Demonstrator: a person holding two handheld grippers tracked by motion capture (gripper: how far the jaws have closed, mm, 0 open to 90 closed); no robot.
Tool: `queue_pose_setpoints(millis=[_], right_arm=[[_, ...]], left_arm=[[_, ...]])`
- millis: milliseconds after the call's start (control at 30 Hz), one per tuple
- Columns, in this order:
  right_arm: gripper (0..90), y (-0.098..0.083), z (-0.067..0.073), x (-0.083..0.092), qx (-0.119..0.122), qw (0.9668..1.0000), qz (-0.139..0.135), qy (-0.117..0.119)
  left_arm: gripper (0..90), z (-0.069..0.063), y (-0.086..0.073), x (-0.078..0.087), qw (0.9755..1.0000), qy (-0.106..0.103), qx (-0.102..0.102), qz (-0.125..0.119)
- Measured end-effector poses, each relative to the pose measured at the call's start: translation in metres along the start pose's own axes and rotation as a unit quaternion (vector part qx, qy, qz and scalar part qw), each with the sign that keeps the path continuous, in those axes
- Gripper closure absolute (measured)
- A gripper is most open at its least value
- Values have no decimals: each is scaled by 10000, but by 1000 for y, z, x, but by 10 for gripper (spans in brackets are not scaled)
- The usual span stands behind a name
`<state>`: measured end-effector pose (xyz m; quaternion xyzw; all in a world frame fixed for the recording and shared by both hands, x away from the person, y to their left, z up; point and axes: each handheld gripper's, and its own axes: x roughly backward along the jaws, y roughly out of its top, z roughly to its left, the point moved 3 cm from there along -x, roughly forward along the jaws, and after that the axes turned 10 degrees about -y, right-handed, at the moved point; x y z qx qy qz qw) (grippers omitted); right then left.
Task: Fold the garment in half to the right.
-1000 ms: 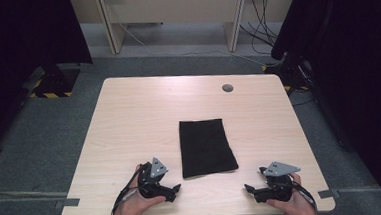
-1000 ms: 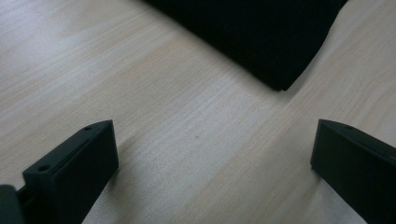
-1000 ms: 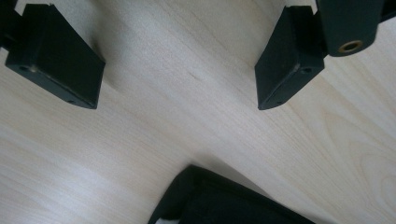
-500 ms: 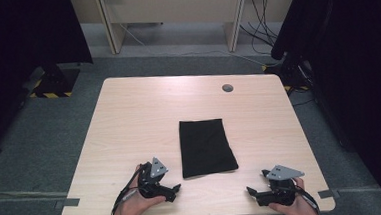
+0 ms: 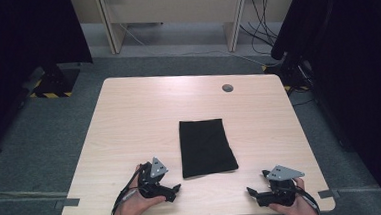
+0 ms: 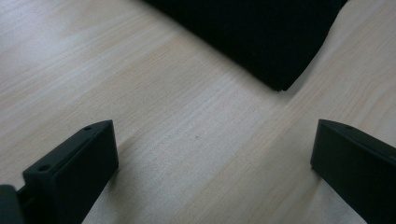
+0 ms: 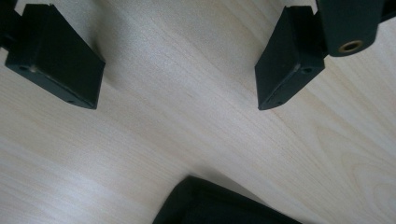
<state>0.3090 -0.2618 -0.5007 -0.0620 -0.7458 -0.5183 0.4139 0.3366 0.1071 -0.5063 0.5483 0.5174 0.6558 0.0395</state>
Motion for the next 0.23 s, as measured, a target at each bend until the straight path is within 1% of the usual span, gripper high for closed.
queue_pose_setpoints(millis=[233], right_arm=[[160,0,0,0,-3,10000,18,2]], left_arm=[[0,0,0,0,10000,0,1,0]])
